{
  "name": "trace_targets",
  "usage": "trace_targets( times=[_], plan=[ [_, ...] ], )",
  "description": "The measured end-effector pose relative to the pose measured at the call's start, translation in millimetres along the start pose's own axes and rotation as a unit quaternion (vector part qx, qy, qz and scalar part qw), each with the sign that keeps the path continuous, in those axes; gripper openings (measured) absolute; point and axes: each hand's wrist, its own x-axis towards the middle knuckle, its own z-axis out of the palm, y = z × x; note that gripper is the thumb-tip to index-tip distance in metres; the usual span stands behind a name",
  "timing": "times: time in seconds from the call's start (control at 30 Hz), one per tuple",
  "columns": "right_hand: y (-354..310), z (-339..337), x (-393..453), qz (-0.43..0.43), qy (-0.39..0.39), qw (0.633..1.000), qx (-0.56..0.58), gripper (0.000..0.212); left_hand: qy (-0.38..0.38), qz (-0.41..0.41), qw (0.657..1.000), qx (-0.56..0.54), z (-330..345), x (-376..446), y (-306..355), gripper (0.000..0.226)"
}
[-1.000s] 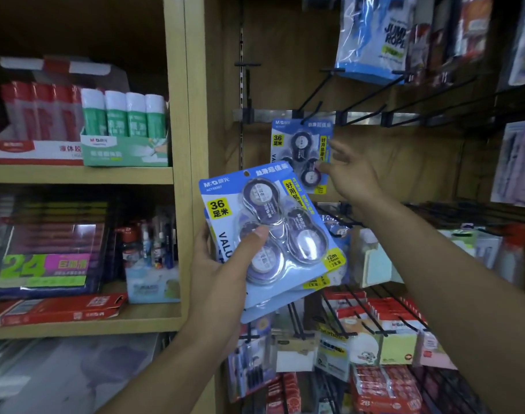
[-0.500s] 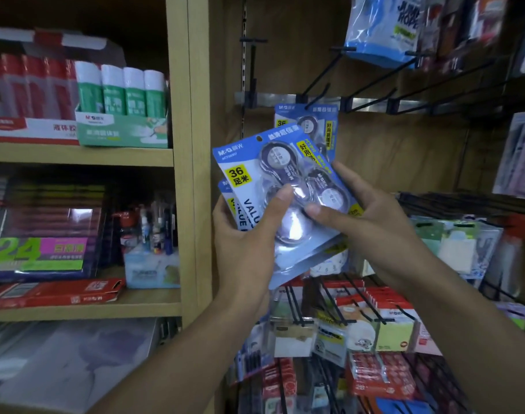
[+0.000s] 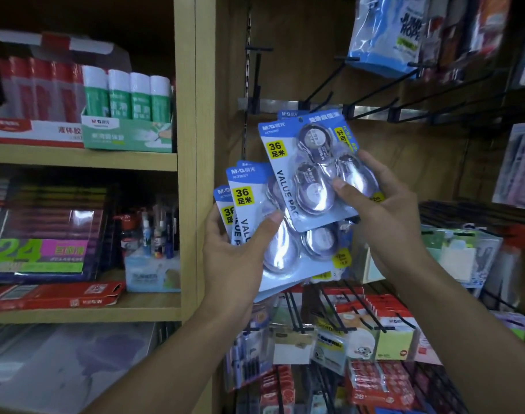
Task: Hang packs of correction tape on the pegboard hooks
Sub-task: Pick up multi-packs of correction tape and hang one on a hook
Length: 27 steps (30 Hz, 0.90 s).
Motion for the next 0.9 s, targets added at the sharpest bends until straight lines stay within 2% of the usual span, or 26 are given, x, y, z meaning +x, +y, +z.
trace_targets(
  times=[0.1,0.2,0.37,0.5,0.63,0.9],
  plan=[
    [0.5,4.5,14.9,0.001,0.02,0.999,0.031,0.056,0.007,-0.01,1.0,0.012,-5.5,0.6,-2.5,0.055],
    [0.5,8.5,27.3,-0.003,0.049,0.997,0.064,0.058,0.002,-0.026,1.0,0.017,-10.6,-0.4,-2.3,0.046],
    [2.2,8.1,40.2,-0.038,0.101,0.994,0.024,0.056,0.004,-0.021,1.0,0.015,-14.0,-4.8,3.2,0.049],
    [1.5,7.7,41.3,-0.025,0.097,0.995,0.024,0.049,0.005,-0.008,1.0,0.017,-15.8,-5.6,9.1,0.057],
    [-0.1,4.1,41.1,-0.02,0.091,0.995,0.022,0.057,0.002,0.003,1.0,0.01,-17.7,-8.2,12.2,0.067],
    [2.8,-3.0,47.5,-0.005,0.08,0.996,0.026,0.057,0.058,0.067,0.996,0.015,-24.1,-16.1,8.9,0.079]
  ],
)
